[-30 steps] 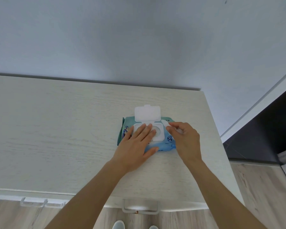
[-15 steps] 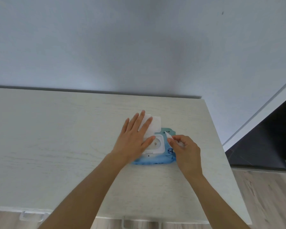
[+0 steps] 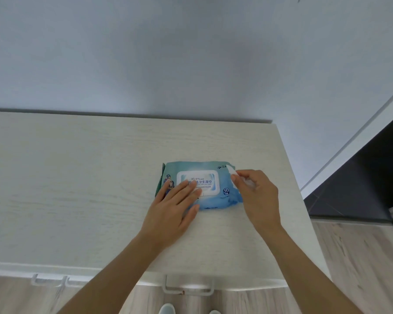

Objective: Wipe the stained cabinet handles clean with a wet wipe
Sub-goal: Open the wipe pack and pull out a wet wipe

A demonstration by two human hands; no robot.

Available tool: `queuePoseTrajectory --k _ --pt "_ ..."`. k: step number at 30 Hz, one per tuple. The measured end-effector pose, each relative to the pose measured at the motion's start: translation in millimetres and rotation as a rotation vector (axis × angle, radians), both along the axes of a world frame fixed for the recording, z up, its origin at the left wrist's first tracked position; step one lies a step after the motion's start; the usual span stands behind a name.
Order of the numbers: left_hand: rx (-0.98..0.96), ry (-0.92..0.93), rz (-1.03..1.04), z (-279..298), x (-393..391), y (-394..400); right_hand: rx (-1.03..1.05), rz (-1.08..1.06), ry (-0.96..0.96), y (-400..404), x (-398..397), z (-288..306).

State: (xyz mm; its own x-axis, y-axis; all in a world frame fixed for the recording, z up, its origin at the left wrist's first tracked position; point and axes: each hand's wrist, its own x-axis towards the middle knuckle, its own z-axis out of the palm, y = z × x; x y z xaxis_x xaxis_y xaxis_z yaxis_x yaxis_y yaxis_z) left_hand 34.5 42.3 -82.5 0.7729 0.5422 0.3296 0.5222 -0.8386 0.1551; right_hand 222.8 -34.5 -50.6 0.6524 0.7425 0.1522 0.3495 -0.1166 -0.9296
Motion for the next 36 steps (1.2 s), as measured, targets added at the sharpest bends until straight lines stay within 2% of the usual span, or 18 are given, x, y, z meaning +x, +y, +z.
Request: queuePoseTrajectory --k 6,10,12,16,18,20,23,25,27,29,32,36 --pt "-0.136 0.074 0.059 8 0 -2 -0.080 0.129 -0.060 -5 -17 -3" --pt "-0.221 -0.106 0.187 9 -9 -16 -0.137 0.280 -0.197 -14 -31 -16" --pt "-0.168 -0.156 0.172 10 -15 -28 -0.176 0.360 -0.291 -20 -40 -23" --pt "-0.001 -0.074 0.033 1 -18 -51 -0.189 0.430 -0.385 -33 -47 -33" --pt "0.022 -0.039 0.066 -7 -17 -59 -0.237 0.401 -0.510 -39 -45 -34" --pt "0.024 -0.031 0.105 -13 -17 -64 -0.291 0.284 -0.669 -46 -43 -31" --pt "-0.015 -0.032 0.137 -16 -16 -66 -0.191 0.074 -0.763 -56 -37 -29" --pt "-0.030 -0.038 0.154 -16 -17 -66 -0.136 0.069 -0.714 -59 -36 -30" --pt "-0.037 -0.059 0.188 -16 -17 -67 -0.120 0.119 -0.539 -58 -39 -32" --pt "-0.039 -0.064 0.217 -14 -16 -67 -0.108 0.127 -0.456 -57 -46 -35" --pt "-0.035 -0.059 0.208 -11 -15 -68 -0.129 0.100 -0.508 -54 -62 -36" --pt "-0.069 -0.090 0.275 -12 -35 -69 -0.300 0.044 -0.583 -49 -77 -37"
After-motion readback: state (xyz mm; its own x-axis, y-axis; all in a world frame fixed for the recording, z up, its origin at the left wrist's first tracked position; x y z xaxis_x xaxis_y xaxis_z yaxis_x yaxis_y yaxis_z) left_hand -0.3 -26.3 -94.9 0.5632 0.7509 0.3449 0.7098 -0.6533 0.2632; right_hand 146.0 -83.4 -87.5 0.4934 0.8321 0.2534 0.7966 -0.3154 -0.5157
